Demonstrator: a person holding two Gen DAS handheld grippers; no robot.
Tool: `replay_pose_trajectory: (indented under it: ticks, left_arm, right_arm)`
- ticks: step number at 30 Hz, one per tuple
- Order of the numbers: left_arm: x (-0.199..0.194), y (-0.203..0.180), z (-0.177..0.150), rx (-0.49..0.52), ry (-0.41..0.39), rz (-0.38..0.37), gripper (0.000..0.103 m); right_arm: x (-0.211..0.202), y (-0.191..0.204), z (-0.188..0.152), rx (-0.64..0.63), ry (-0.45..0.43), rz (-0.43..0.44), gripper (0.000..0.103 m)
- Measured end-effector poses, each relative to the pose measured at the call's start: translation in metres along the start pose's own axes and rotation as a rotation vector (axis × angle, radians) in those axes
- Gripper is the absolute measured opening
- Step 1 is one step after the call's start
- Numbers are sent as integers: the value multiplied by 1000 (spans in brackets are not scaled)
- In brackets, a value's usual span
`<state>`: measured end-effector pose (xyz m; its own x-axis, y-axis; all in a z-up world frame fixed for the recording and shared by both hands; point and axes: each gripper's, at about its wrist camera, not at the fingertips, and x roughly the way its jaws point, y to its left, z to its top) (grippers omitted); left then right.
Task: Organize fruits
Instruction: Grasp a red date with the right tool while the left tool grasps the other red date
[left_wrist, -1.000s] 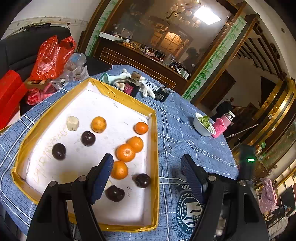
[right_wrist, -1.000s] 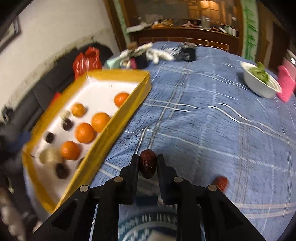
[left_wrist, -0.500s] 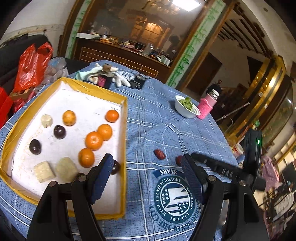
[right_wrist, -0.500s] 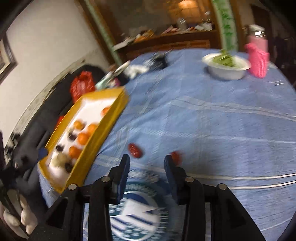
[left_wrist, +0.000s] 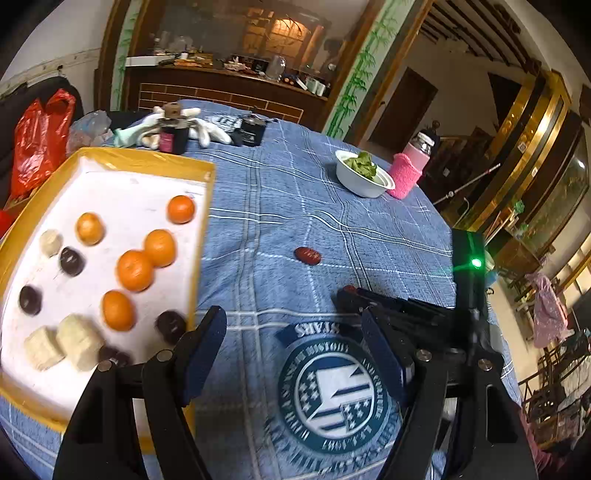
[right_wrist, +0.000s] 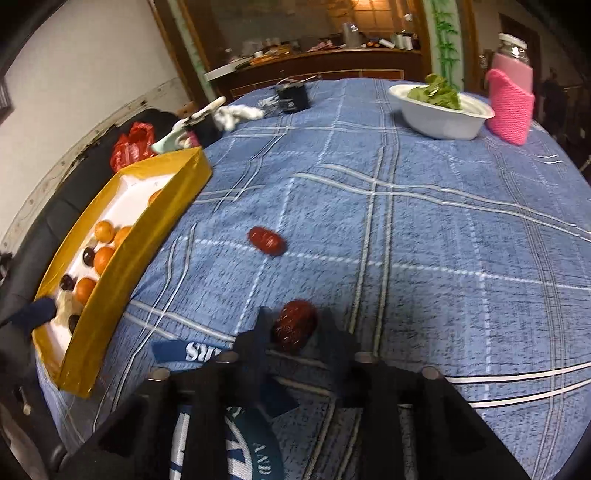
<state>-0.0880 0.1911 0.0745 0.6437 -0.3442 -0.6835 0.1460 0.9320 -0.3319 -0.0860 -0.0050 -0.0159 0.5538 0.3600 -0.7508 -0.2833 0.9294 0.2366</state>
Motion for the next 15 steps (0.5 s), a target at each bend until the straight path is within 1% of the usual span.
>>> replay_pose_trajectory:
  ticks: [2, 5, 7, 9, 11, 14, 15]
  left_arm:
    - [13, -9, 6, 20, 10, 1, 75]
    - [44, -23, 16, 46, 47, 13, 75]
    - [70, -31, 21, 55, 79, 18, 75]
    - [95, -36, 25, 62, 110, 28, 72]
    - [113, -38, 29, 66, 124, 48, 69]
    - [136, -37, 33, 67, 136, 81, 69]
    - [143, -36, 34, 65, 141, 89, 66]
  right_arm:
    - [-6, -8, 0, 26, -28, 1, 27]
    - [-24, -35, 4, 122, -103, 11, 27]
    - [-31, -50, 4, 181, -125, 30, 27]
    - [-37, -60, 4, 224, -138, 42, 27]
    - [-40, -65, 5, 245, -145, 49, 27]
    - [-38, -64, 8, 242, -139, 56, 28]
    - [-39, -62, 7, 234, -138, 57, 28]
